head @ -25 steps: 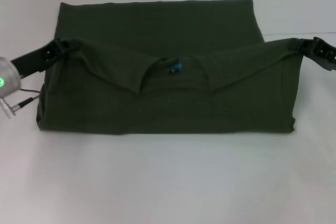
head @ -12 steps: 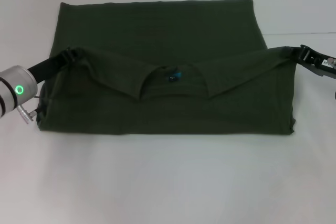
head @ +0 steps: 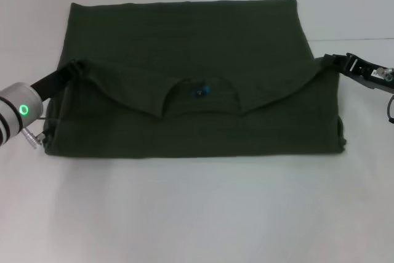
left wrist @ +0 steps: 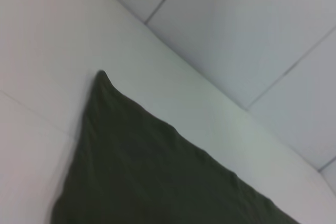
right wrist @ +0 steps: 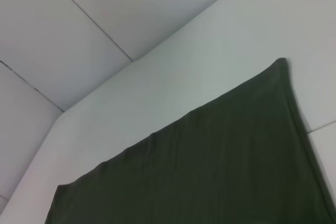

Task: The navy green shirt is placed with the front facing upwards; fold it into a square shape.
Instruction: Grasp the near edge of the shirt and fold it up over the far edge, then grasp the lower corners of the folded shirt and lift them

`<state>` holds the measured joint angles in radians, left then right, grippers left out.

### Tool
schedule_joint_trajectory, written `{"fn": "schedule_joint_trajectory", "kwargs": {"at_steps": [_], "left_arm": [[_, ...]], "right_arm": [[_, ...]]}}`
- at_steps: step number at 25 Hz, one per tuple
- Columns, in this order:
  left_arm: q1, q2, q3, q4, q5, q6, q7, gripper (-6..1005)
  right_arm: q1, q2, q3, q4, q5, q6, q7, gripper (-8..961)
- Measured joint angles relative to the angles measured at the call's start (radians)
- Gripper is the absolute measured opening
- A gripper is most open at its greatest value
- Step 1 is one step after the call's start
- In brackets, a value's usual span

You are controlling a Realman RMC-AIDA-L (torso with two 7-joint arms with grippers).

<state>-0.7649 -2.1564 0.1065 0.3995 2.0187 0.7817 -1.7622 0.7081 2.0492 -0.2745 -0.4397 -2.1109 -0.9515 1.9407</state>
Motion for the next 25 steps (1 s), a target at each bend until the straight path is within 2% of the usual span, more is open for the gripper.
{"fn": "schedule_joint_trajectory", "kwargs": {"at_steps": [2,8,13,14,17,21,23,25], "left_arm": [[0.004,-0.002,0.0,0.0,-0.027,-0.004,0.015,135],[0.011,-0.004,-0.002,-0.006,-0.098,-0.019,0.074,137],[0.024,-0.005,-0.004,-0.017,-0.16,-0.027,0.117,347],[0.029,-0.004,-0.003,-0.017,-0.164,-0.022,0.116,418],[0.054,0.013,0.032,-0.014,-0.158,0.062,0.083,606],[0.133,0.056,0.173,0.045,-0.141,0.281,-0.066,785],[0.177,0.076,0.239,0.118,-0.086,0.375,-0.177,783],[0.202,0.09,0.265,0.193,0.003,0.438,-0.257,780]], "right_arm": [[0.0,0.001,-0.006,0.001,0.003,0.0,0.0,101],[-0.005,-0.001,-0.005,-0.003,0.012,-0.011,0.0,334],[-0.031,-0.007,-0.011,-0.007,0.058,-0.052,-0.005,538],[-0.04,-0.011,-0.01,-0.008,0.07,-0.074,-0.009,562],[-0.071,-0.028,-0.01,-0.01,0.112,-0.156,-0.015,634],[-0.123,-0.069,-0.013,-0.012,0.134,-0.324,-0.006,731],[-0.152,-0.094,-0.021,-0.013,0.12,-0.401,0.022,779],[-0.181,-0.111,-0.044,-0.015,0.107,-0.44,0.049,842]]}}
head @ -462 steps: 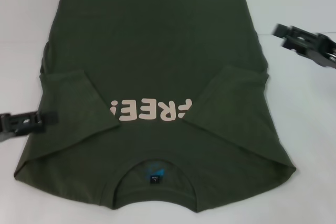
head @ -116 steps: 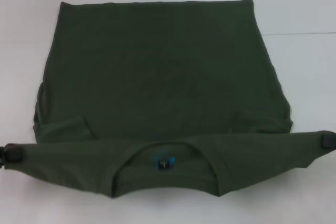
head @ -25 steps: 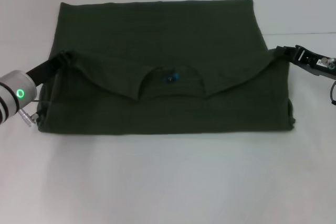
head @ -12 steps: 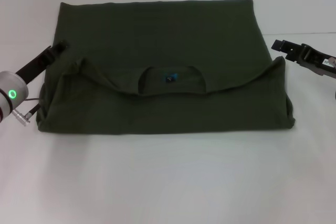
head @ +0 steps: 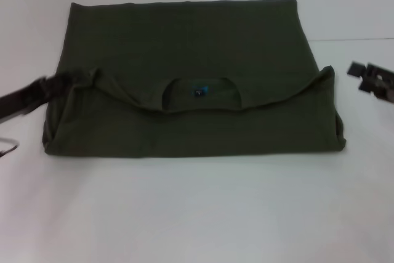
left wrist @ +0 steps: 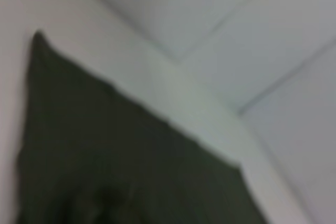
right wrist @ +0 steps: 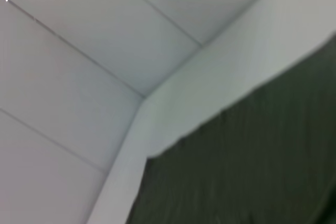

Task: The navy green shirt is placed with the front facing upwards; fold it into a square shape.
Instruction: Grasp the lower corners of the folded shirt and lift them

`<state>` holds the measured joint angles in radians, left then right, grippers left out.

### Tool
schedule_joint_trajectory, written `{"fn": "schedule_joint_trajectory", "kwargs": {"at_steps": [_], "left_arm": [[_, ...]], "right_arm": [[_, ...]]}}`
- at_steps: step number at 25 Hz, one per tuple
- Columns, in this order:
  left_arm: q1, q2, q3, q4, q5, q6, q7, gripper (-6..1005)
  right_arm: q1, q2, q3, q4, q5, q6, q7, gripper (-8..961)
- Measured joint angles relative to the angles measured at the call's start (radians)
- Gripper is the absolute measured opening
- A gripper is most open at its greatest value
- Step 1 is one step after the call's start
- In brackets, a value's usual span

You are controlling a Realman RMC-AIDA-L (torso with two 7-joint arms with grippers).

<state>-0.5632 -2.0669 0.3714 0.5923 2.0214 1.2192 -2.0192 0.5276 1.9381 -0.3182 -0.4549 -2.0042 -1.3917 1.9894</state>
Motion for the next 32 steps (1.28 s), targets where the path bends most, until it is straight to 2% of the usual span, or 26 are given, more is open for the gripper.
{"fn": "schedule_joint_trajectory", "kwargs": {"at_steps": [2,4,5,12,21,32], "left_arm": [[0.009,0.018,0.004,0.071,0.143,0.057,-0.058,778],[0.008,0.022,0.003,0.085,0.175,0.065,-0.064,778],[0.0,0.034,0.003,0.128,0.278,0.09,-0.078,778],[-0.038,0.051,0.025,0.183,0.409,0.119,-0.097,777],[-0.053,0.035,0.147,0.177,0.468,0.021,-0.129,777],[-0.055,0.034,0.166,0.174,0.54,-0.006,-0.156,776]], "right_arm": [[-0.021,-0.009,-0.025,-0.003,-0.005,-0.018,0.015,874],[-0.038,-0.012,-0.048,-0.006,-0.008,-0.028,0.02,874],[-0.045,-0.012,-0.058,-0.007,-0.008,-0.033,0.021,874],[-0.061,-0.009,-0.079,-0.008,-0.009,-0.04,0.014,874],[-0.063,-0.001,-0.082,-0.007,-0.01,-0.034,0.005,874],[-0.061,0.002,-0.082,-0.007,-0.01,-0.029,0.003,875]]}}
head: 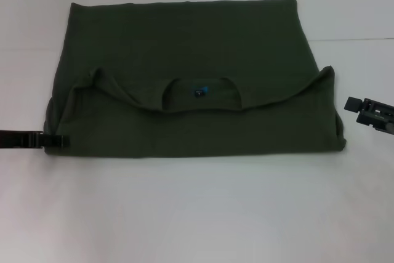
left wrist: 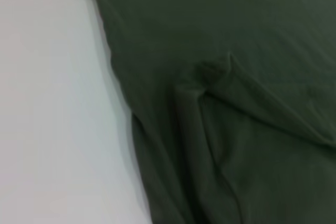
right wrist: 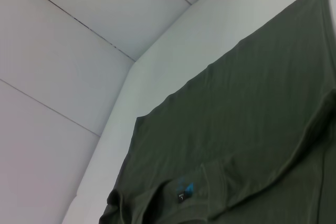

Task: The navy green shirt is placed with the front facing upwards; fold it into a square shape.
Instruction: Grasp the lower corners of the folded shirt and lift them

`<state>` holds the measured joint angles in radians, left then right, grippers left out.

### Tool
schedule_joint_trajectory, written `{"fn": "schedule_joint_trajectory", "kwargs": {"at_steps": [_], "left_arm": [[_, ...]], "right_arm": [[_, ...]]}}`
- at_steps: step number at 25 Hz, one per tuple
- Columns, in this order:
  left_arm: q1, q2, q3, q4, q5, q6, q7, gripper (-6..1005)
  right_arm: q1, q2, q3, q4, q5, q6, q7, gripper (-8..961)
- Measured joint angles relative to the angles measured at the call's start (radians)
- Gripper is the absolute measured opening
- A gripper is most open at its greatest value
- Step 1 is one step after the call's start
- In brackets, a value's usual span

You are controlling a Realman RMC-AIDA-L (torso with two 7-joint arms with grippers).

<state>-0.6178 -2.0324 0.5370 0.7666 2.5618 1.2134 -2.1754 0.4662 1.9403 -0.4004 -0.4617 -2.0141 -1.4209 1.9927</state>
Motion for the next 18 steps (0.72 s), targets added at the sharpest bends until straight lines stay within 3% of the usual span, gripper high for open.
{"fn": "schedule_joint_trajectory", "kwargs": {"at_steps": [18], "left_arm": [[-0.014,0.0,0.054,-0.007,0.033,0.03,-0.041,775]], "right_arm": [[-0.001,0.0,0.0,0.0,0.0,0.001,-0.005,875]]}}
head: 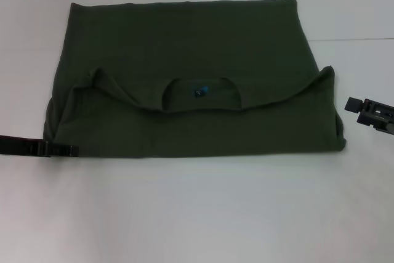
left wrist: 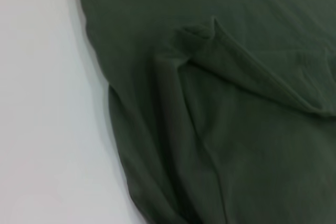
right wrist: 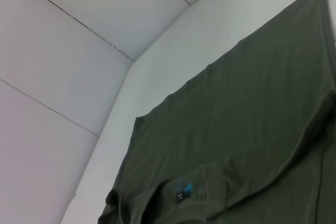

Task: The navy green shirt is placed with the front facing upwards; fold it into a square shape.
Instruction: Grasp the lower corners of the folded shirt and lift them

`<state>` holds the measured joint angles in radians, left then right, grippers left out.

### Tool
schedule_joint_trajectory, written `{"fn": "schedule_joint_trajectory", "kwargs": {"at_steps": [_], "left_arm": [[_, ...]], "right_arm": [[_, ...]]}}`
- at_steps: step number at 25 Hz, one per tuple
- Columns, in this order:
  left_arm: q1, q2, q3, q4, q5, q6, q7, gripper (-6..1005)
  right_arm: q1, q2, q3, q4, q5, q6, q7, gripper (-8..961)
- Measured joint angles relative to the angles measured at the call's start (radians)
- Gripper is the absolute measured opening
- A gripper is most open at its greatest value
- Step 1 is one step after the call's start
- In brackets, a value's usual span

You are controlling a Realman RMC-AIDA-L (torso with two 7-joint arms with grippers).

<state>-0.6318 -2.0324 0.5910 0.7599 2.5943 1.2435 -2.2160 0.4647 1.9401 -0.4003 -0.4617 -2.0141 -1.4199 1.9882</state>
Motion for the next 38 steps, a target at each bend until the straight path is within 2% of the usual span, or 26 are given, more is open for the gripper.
{"fn": "schedule_joint_trajectory", "kwargs": {"at_steps": [22,33,36,38], "left_arm": [[-0.028,-0.001,0.003,-0.03,-0.009,-0.008,-0.021,769],[-0.037,0.002,-0.002,-0.033,-0.01,-0.01,-0.033,719],[-0.039,0.003,0.001,-0.032,-0.01,-0.012,-0.033,490],[-0.041,0.003,0.001,-0.033,-0.01,-0.013,-0.033,392]], "right_arm": [[-0.001,0.003,-0.012,0.006,0.0,0.006,-0.005,865],[-0.001,0.003,-0.012,0.006,0.0,0.024,-0.005,865],[-0.001,0.003,-0.012,0.005,0.0,0.026,-0.005,866],[0.001,0.003,-0.012,0.005,0.0,0.027,-0.005,866]]}}
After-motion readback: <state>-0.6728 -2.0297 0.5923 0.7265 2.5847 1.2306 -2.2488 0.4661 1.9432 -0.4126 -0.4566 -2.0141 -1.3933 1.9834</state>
